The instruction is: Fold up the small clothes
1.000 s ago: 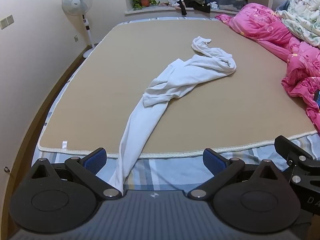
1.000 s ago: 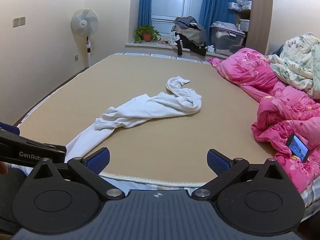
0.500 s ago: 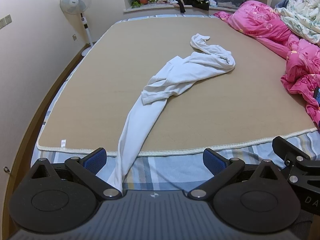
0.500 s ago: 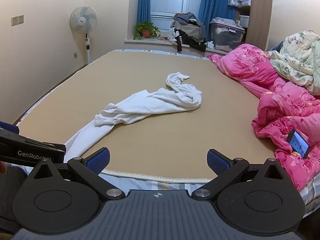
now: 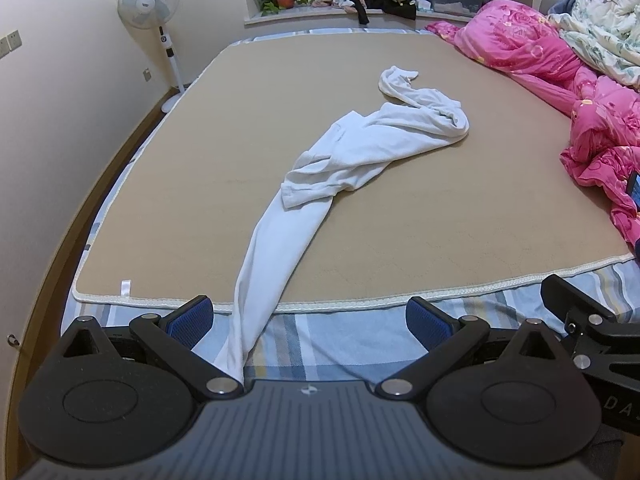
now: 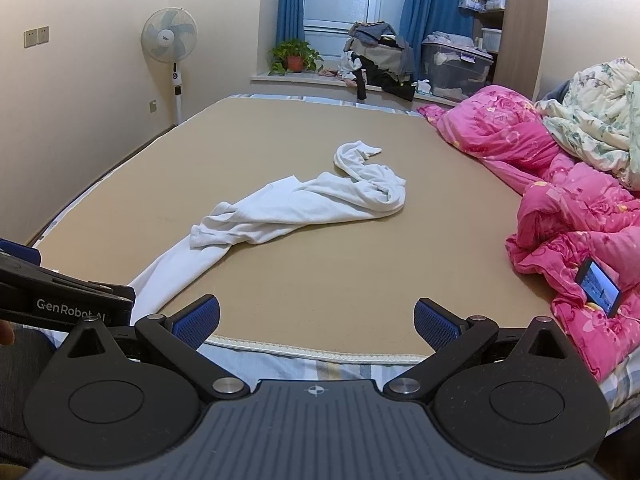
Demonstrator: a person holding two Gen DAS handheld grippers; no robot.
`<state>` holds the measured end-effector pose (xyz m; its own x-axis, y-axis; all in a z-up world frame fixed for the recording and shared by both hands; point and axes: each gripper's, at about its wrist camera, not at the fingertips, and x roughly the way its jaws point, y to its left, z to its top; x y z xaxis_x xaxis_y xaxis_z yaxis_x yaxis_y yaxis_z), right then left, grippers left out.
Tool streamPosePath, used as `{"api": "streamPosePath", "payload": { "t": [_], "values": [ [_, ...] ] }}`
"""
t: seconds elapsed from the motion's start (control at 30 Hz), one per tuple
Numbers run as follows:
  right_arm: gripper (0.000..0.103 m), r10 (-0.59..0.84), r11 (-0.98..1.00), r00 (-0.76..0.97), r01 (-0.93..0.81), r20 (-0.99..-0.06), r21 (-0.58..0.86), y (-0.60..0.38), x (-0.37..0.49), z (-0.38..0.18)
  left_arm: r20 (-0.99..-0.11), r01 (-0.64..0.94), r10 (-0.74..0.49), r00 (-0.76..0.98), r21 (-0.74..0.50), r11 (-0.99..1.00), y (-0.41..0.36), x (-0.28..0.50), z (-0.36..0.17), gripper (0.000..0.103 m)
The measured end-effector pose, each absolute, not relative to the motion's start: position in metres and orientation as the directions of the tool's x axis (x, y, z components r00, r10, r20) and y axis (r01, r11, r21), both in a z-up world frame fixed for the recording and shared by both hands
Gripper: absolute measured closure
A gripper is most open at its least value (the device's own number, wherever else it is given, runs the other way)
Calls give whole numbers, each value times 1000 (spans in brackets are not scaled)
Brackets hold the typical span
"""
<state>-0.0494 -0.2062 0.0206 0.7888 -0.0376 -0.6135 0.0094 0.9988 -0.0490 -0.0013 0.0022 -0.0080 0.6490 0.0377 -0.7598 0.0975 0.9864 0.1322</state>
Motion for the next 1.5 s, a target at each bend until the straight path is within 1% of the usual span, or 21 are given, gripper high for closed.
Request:
{"api": "streamPosePath", "payload": {
  "t": [0.9,1.5],
  "values": [
    [1,-39,999,788,12,-614,-48,-205,-51,21,-760,102,39,649,138,985,1,-1,-6,1],
    [1,-32,999,774,9,-633,-40,-207,-45,15,-785,105,34,619,126,986,4,7,-17,1]
  ]
}}
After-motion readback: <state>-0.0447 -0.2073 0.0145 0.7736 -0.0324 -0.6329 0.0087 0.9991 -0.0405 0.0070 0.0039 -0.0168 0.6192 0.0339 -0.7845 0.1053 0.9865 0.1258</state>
